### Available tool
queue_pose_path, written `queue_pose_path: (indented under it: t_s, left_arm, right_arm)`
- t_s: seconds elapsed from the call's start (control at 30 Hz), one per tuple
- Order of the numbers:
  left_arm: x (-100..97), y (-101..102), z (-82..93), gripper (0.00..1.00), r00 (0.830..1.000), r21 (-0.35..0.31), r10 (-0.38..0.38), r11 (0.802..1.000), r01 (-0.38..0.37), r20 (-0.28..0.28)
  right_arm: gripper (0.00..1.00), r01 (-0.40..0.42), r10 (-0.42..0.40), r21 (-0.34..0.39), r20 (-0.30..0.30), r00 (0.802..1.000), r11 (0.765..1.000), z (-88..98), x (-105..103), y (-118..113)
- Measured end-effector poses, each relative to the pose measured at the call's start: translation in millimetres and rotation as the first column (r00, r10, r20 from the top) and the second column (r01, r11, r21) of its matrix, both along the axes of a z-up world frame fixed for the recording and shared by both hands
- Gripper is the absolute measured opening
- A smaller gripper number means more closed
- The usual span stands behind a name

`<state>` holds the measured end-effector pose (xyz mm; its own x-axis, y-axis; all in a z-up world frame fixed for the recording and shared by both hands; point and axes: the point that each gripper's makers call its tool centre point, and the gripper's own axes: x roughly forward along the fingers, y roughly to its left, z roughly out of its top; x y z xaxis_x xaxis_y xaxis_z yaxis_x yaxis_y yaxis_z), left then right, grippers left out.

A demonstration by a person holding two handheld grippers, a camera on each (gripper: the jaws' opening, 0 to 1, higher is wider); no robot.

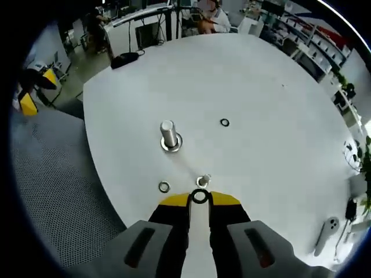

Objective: Place the washer onto the threaded stud by aligning its center hole with the stud, sliding it down to the base, and recovering from edge contact or off-axis alignment until the washer reaches the visible bottom stop.

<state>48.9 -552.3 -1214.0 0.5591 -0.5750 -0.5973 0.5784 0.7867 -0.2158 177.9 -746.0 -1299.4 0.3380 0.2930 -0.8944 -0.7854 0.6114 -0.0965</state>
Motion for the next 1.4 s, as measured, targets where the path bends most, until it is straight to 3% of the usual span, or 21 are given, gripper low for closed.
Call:
queue_pose_path:
  t_s: [0.2,0.43,0.87,1.4]
  left_arm:
    - [-0.2,-0.1,-0.6,0.28,1.000,0.003,-0.004,1.000,0.004,0.000]
    - [0.2,1.1,-0.9,0.28,1.000,0.004,0.003,1.000,-0.003,0.000]
    - [0.3,1.4,-0.9,0.28,1.000,0.005,0.006,1.000,-0.006,-0.001]
    - [0.1,1.7,-1.5,0.28,1.000,0.004,0.009,1.000,-0.009,-0.006]
  right_arm:
    - [0.13,-0.021,0.021,0.002,0.018,1.000,1.000,4.4,7.9,6.9]
    - [0.13,-0.045,0.045,-0.030,0.005,0.999,0.999,-4.9,17.4,6.8]
    - [0.13,-0.069,0.068,-0.056,-0.024,0.997,0.996,-15.4,16.3,11.1]
    - [0.14,-0.095,0.085,-0.112,-0.088,0.992,0.989,-52.0,15.2,12.7]
